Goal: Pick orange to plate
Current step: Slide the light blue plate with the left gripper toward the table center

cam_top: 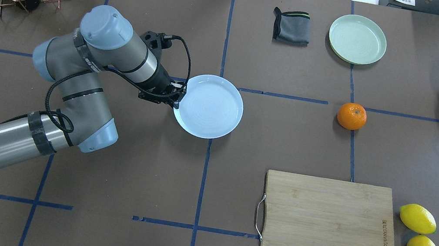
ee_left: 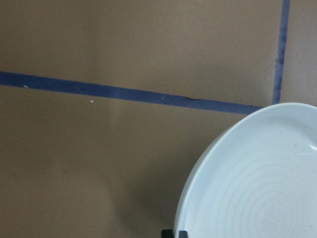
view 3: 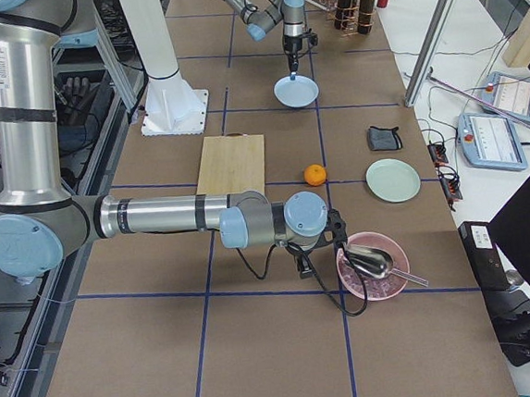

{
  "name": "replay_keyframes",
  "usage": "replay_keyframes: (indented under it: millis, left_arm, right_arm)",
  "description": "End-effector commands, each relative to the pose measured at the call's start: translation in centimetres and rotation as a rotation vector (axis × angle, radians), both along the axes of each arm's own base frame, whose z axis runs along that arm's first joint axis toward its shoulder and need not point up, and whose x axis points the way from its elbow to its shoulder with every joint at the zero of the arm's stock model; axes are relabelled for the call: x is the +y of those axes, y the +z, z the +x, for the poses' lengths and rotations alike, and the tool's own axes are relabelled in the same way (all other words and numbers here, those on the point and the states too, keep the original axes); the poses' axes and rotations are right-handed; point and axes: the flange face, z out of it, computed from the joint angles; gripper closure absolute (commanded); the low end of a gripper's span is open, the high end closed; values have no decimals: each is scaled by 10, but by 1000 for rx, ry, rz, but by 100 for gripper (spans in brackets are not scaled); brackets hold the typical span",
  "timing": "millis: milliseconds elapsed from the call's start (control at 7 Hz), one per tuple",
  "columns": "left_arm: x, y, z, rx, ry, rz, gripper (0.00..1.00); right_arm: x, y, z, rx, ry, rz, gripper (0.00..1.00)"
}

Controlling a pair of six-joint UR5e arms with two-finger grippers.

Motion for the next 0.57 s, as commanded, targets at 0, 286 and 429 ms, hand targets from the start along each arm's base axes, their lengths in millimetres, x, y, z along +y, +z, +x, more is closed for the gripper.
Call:
replay_keyframes:
  millis: [0,286,429]
  left_arm:
    - [10,5,24,13,8,6,100]
    - [13,6,25,16,12,7,48]
    - [13,1,23,26,11,15,44]
  right_arm:
    - [-1,-3,-4,1,-10,12,0]
    - [-4,-8,-17,2,-36,47,0]
    - [-5,-11,-33,0,-64,72,0]
